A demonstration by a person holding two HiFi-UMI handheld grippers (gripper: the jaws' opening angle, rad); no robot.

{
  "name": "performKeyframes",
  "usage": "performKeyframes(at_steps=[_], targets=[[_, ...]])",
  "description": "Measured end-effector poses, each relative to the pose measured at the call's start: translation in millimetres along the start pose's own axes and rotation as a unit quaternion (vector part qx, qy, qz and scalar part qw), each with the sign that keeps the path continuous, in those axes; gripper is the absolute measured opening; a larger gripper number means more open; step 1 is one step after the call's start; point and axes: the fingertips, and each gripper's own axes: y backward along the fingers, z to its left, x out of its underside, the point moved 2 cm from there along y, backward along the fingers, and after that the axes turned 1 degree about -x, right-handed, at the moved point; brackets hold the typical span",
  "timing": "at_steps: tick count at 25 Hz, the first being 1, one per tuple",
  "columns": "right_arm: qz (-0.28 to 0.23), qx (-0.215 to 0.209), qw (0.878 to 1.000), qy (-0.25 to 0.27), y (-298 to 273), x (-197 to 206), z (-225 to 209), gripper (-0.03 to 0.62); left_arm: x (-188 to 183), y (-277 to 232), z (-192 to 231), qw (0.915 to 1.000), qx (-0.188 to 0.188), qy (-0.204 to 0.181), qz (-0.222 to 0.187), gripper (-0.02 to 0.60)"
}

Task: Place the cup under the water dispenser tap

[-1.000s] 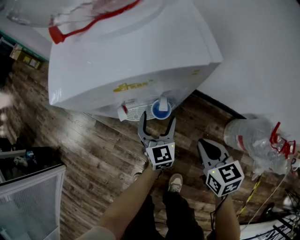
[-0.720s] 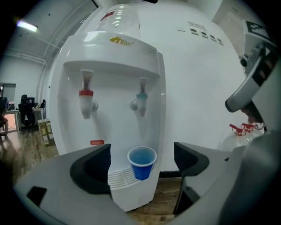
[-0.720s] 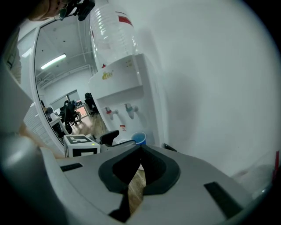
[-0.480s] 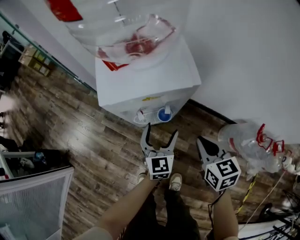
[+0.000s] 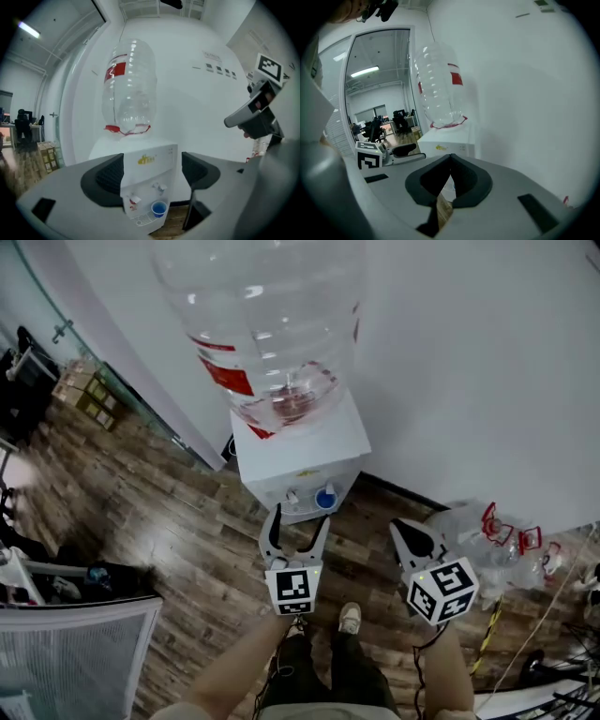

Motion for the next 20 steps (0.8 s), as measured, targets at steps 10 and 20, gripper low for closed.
performKeyframes(at_steps=[10, 20], targets=[[-0.076, -0.003, 0.995, 0.069, 81, -127, 59, 0.006, -138, 81, 43, 0.9981, -0.010, -0.001, -0.061, 0.333], [-0.144, -0.010, 0.982, 0.118, 148, -199, 116, 0.006, -235, 150, 38, 0.9896, 0.027, -0.071, -0.122, 0.234]])
